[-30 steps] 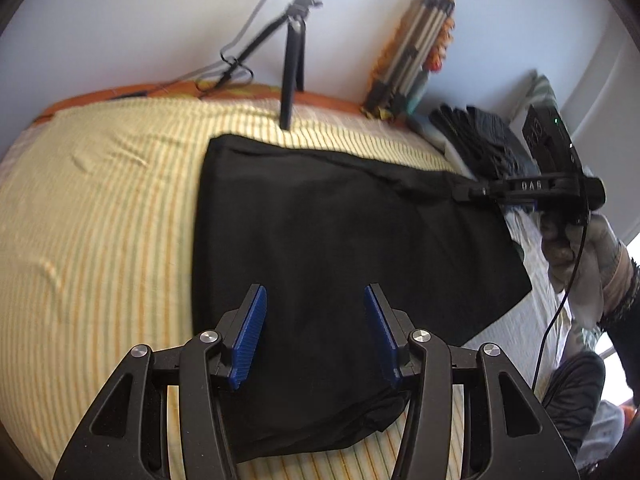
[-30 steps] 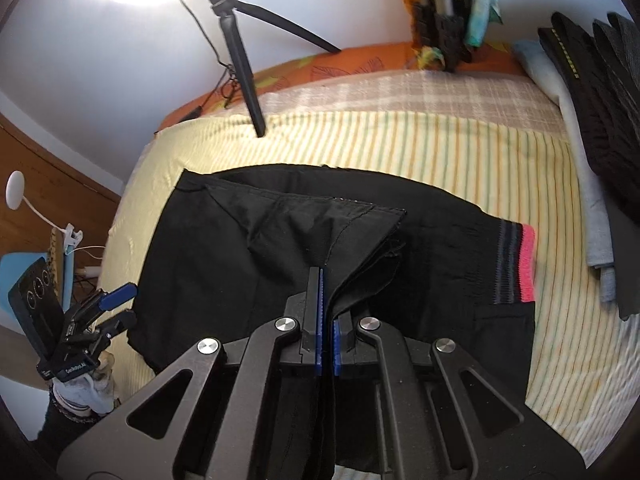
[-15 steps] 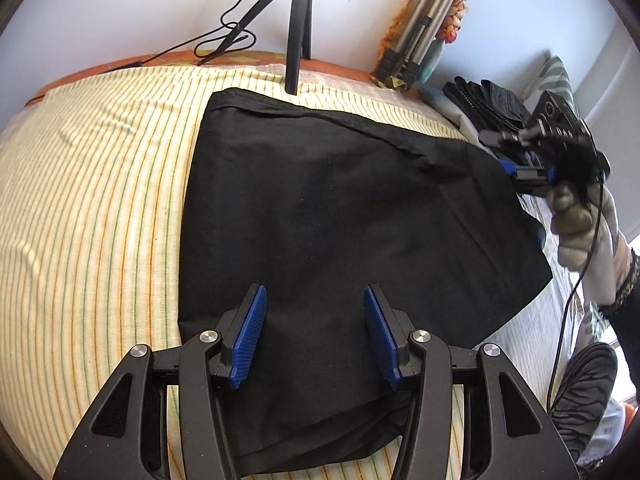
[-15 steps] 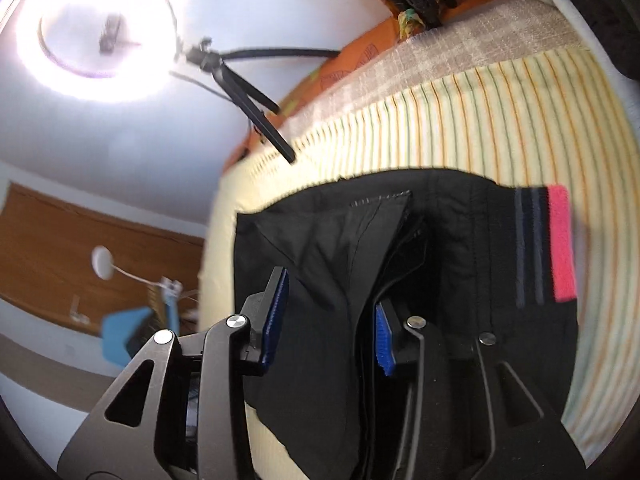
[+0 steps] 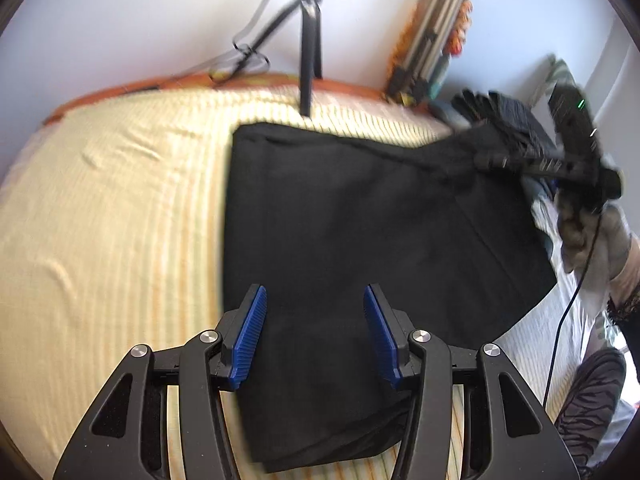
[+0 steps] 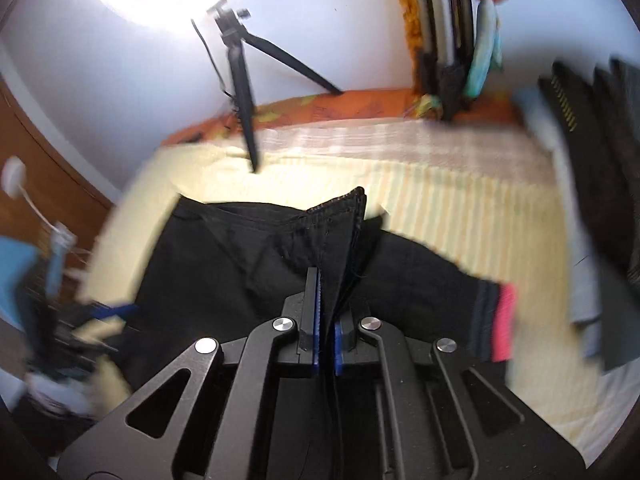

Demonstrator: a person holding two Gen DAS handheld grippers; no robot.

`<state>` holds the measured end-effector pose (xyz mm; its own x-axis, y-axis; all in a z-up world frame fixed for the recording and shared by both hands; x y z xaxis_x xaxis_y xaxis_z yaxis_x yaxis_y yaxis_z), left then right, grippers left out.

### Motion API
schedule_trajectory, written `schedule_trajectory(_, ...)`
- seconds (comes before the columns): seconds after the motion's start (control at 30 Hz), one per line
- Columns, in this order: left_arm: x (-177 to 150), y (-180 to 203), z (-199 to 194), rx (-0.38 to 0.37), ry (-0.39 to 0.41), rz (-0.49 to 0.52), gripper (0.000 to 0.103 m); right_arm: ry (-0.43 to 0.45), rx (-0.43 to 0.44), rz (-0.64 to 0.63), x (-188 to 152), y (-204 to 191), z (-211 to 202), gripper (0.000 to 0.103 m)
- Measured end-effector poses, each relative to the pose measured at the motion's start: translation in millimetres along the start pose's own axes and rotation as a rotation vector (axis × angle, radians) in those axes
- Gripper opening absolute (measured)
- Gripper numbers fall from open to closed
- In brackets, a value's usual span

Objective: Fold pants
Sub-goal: 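Open both grippers and release the folded black trousers onto the bed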

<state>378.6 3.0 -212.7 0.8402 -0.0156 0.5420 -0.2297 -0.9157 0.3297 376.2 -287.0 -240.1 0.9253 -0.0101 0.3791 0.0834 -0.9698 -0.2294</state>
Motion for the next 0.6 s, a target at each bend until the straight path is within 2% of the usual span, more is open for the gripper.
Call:
schedule_trajectory(0.1, 6, -12, -8, 0.030, 0.029, -0.026, 0.049, -0.034, -0.075, -0.023, -2, 7, 16, 0.005)
schedule_trajectory(0.2, 6, -23, -9, 0.042, 0.026, -0.054, 0.049, -0.083, -0.105, -0.028, -6, 10, 25, 0.007)
schedule_trajectory(0.27, 4, -26, -10, 0.039, 0.024, -0.058, 0.049, -0.081, -0.138, -0.012, -5, 11, 17, 0.018)
schedule_trajectory(0.33, 1, -25, -12, 0.034, 0.026, -0.050, 0.049, -0.052, -0.194, -0.011, -5, 10, 3, 0.038)
schedule_trajectory(0.4, -3, -17, -14, 0.027, 0.023, -0.030, 0.049, -0.015, -0.237, -0.019, -5, 4, -12, 0.043)
schedule_trajectory(0.53, -16, 4, -13, 0.014, 0.013, 0.043, 0.049, 0.050, -0.167, -0.037, -7, -27, -37, 0.044)
schedule_trajectory(0.6, -25, 14, -6, 0.054, -0.001, 0.099, 0.049, 0.050, -0.127, -0.075, -10, -47, -37, 0.044)
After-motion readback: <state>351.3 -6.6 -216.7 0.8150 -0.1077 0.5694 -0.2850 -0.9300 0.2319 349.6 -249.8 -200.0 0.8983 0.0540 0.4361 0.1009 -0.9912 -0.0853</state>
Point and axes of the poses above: each gripper's, at about its wrist camera, not at the fingertips, and z roughly the way its jaws point, y to its right, x to its top, the point moved 2 cm from there along z, roughly the way its jaws point, and after that the axes turned 6 degrees about -z, right-handed, at the moved point
